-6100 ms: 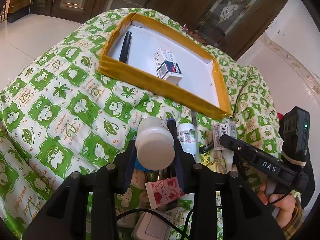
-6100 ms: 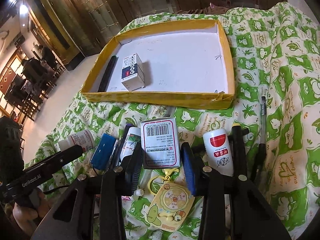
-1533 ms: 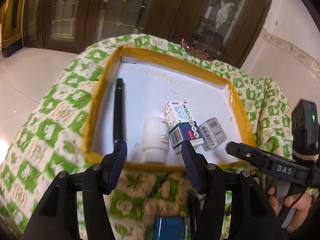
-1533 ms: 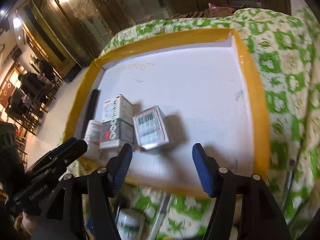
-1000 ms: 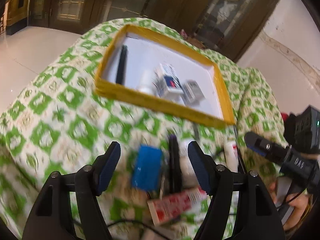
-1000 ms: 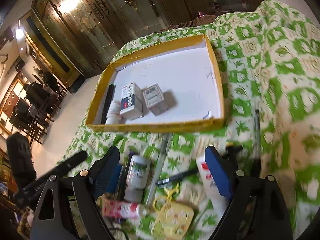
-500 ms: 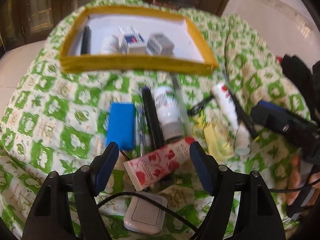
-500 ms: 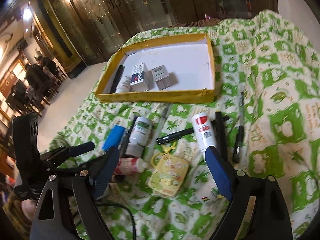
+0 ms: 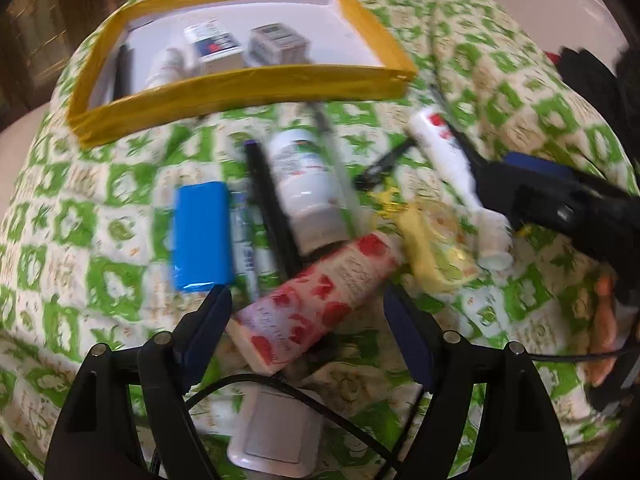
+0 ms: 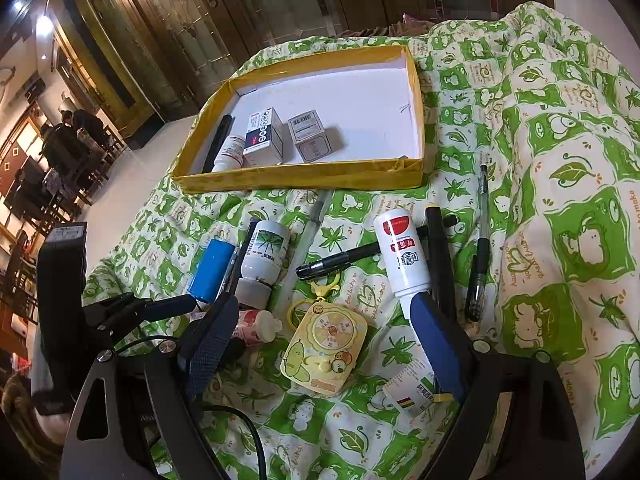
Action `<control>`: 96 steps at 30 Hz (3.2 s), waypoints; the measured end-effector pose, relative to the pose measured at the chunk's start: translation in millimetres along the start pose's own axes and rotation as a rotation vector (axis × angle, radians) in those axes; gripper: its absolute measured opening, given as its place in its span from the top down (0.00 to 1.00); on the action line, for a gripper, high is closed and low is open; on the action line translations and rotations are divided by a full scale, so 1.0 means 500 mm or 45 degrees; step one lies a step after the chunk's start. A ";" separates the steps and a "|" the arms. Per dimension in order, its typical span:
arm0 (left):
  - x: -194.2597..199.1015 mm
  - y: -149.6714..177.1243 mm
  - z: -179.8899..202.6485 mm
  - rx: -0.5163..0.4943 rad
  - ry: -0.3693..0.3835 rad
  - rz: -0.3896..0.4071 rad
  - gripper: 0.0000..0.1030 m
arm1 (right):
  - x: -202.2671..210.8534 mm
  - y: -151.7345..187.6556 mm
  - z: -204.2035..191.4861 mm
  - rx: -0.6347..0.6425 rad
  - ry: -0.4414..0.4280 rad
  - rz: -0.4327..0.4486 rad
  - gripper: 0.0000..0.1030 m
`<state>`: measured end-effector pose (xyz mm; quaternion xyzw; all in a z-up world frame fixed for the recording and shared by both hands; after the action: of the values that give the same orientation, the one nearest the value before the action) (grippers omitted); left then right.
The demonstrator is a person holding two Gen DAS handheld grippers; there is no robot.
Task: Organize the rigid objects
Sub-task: 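Withdraw both grippers from the tray back toward the remaining items, then grasp the pink hand cream tube with the left gripper while the right grasps the yellow keychain toy, then lift the tube and the toy and carry both toward the tray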
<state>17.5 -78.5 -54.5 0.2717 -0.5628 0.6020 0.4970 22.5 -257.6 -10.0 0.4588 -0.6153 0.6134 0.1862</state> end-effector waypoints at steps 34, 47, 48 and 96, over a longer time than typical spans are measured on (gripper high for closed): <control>-0.004 -0.032 -0.119 0.423 0.121 0.057 0.73 | -0.122 0.045 -0.016 -0.052 -0.018 -0.371 0.55; -0.019 -0.071 -0.116 0.416 0.099 0.073 0.73 | -0.132 0.040 -0.036 0.033 0.005 -0.358 0.54; -0.021 -0.070 -0.105 0.381 0.074 0.071 0.73 | -0.138 0.040 -0.041 0.046 0.015 -0.367 0.54; 0.077 0.014 -0.138 0.535 0.344 0.194 0.79 | -0.028 -0.014 -0.004 -0.004 -0.017 -0.037 0.58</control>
<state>13.3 -0.9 -38.4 0.2430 -0.3728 0.7723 0.4534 34.3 -249.7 -16.5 0.4714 -0.6109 0.6066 0.1916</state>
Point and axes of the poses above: each gripper's, at about its wrist camera, not at the fingertips, and x roughly against the way its jaws point, z to its right, y to its underside, the point moved 1 cm from there along -x, roughly the way its jaws point, and after that the axes turned 11 degrees about x, right-handed, at the moved point
